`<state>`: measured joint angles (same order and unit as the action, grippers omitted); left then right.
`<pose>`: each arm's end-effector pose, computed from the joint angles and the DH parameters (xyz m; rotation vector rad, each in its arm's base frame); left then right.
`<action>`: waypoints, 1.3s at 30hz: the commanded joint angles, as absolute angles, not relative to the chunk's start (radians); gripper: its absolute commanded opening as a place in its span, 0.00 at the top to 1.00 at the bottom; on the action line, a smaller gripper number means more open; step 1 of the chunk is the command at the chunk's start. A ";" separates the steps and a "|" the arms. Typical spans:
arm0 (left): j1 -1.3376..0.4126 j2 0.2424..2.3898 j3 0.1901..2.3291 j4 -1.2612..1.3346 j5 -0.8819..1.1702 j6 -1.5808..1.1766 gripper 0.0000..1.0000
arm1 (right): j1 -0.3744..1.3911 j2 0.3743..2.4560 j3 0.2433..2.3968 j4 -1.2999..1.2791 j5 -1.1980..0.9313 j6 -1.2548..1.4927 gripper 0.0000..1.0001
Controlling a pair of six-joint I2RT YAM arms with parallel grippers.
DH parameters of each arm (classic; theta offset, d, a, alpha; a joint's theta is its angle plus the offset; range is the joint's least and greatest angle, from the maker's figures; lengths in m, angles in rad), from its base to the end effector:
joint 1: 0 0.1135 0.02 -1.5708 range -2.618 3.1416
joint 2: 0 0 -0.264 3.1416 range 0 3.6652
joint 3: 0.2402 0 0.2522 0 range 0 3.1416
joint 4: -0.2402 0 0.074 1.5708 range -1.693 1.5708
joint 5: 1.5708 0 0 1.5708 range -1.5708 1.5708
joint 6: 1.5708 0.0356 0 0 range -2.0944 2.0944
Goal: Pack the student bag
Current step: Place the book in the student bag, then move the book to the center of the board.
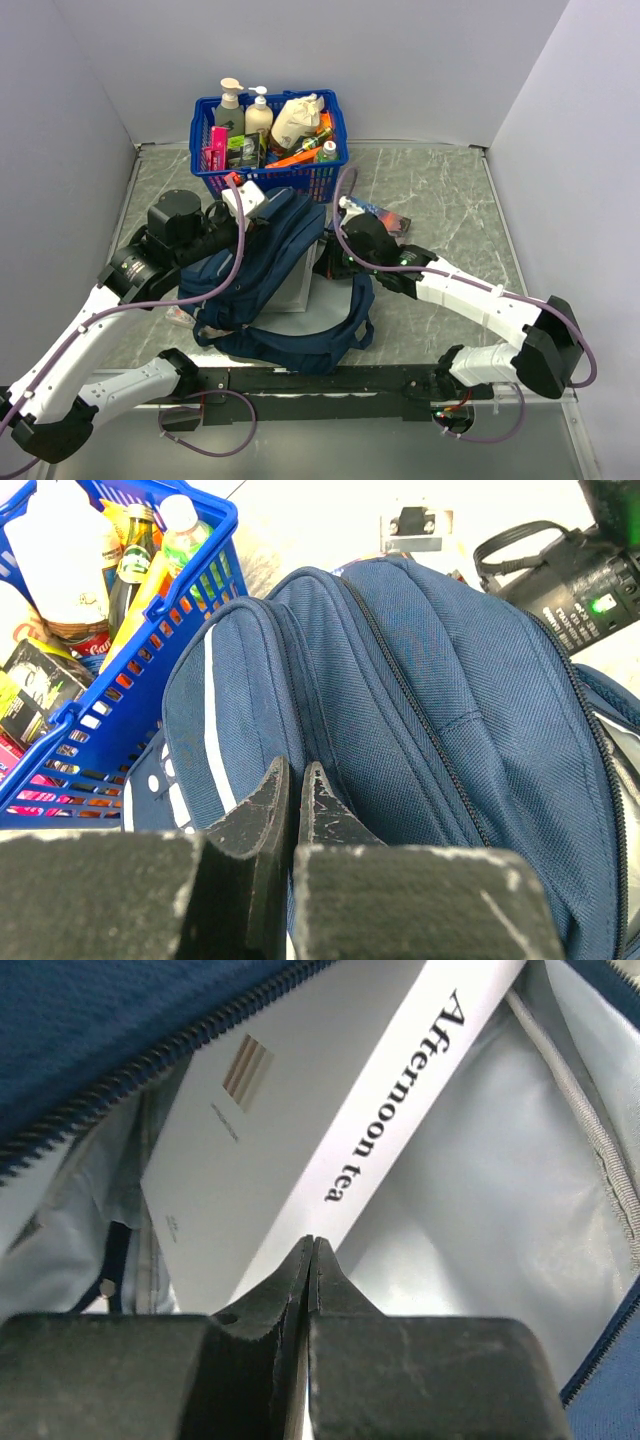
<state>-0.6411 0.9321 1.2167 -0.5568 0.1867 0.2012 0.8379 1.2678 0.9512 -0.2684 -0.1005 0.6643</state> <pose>0.1450 -0.1164 0.4225 0.8812 1.6438 -0.4781 0.1873 0.2134 0.2858 -0.2633 2.3038 0.9349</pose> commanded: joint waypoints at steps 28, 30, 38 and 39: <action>-0.632 0.890 1.329 -0.324 0.069 0.350 0.99 | 0.829 1.243 1.157 -0.035 -0.230 0.594 0.45; -0.623 0.888 1.315 -0.324 0.046 0.342 0.99 | 0.796 1.177 1.155 -0.078 -0.258 0.578 0.27; -0.604 0.870 1.227 -0.350 0.003 0.325 0.99 | 0.594 0.948 1.031 -0.144 -0.284 0.583 0.00; -0.604 0.870 1.232 -0.353 0.003 0.318 0.99 | 0.592 0.928 1.032 -0.246 -0.211 0.554 0.00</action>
<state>-0.6250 0.9020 1.2079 -0.4816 0.0765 0.3191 0.6235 0.9840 1.0588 -0.0834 -0.2928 0.6151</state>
